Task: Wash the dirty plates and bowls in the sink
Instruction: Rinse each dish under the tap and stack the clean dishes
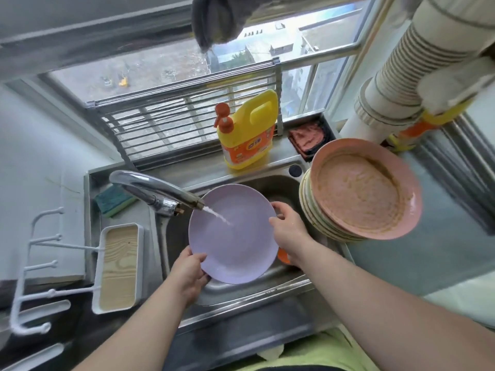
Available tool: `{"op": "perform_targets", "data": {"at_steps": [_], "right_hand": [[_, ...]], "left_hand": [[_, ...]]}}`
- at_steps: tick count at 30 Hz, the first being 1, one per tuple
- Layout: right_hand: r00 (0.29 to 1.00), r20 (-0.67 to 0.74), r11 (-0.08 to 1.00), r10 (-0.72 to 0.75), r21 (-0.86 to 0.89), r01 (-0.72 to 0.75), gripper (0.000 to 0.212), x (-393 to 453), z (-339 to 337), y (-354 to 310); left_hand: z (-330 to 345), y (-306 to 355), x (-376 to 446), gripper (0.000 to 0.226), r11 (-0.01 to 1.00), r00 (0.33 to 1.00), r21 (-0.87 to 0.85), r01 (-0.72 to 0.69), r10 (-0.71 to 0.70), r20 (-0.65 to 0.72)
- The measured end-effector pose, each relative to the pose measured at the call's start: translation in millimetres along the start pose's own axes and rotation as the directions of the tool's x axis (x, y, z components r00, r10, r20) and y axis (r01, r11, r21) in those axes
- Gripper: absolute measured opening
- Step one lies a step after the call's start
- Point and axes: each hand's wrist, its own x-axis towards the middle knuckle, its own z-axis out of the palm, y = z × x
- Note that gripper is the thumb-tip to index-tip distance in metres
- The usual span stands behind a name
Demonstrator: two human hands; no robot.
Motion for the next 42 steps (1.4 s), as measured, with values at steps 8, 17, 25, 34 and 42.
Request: {"op": "perform_targets", "data": {"at_steps": [8,17,25,34,42], "right_hand": [[0.952,0.086,0.882,-0.293,-0.359,0.304,0.020,-22,-39,-18],[0.887,0.343,0.662,-0.309,-0.591,0.460,0.016,-12,-32,-29],[0.952,0.250,0.895,-0.175,-0.364,0.260,0.015,-10,18,-36],[0.998,0.049,0.979,-0.050,-0.196,0.059,0.021,0,6,-11],[0.985,-0.045,0.983,0.166,0.081,-0.162,0.020,1,-23,33]], "left_hand": [[21,-8,1,0.076,0.996,0.985,0.030,0.088,-0.091,0.146],[-34,-7,7,0.029,0.943,0.952,-0.153,0.294,-0.275,0.134],[-41,-17,10,0.061,0.855,0.932,-0.393,0.337,-0.244,0.269],[-29,-20,17,0.063,0.949,0.959,-0.219,0.228,-0.180,0.217],[-15,-4,2,0.047,0.998,0.983,0.036,0.042,-0.048,0.176]]}}
